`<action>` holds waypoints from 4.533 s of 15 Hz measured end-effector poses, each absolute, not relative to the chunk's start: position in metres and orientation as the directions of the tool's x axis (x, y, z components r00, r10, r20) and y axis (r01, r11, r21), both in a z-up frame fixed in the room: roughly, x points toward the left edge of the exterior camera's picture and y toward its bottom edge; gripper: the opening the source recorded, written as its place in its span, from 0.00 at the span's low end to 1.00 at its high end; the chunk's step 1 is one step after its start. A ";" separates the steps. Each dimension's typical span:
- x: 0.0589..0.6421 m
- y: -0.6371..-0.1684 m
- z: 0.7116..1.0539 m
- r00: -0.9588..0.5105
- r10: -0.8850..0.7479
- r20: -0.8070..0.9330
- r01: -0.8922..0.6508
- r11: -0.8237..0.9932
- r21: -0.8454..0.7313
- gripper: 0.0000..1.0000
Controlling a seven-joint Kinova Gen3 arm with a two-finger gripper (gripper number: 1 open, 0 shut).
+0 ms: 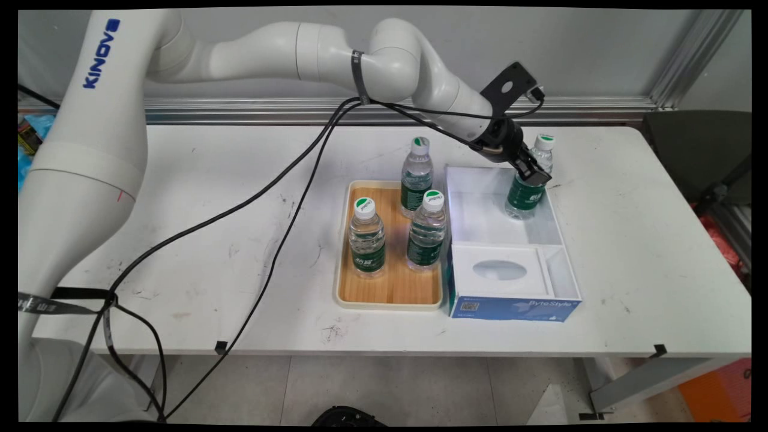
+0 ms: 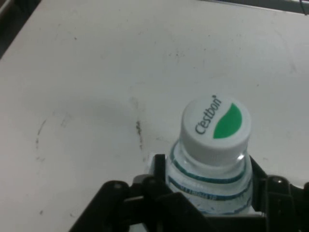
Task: Place the picked object on the tray
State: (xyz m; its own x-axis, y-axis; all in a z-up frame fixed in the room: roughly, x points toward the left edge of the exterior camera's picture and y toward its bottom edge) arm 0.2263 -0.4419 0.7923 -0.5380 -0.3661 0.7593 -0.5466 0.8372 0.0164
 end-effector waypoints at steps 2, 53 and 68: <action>0.227 -0.441 0.795 -0.539 -0.364 0.760 -0.544 0.839 0.016 0.00; 0.391 -0.269 0.954 -0.728 -0.459 0.510 -0.609 0.774 -0.172 0.00; 0.441 -0.279 0.883 -0.661 -0.422 0.621 -0.637 0.752 -0.167 0.00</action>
State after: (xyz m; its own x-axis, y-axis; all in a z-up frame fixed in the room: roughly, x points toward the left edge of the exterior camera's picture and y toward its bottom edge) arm 0.4413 -0.2785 0.8831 -0.6607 -0.4215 0.6211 -0.6372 0.7523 -0.1673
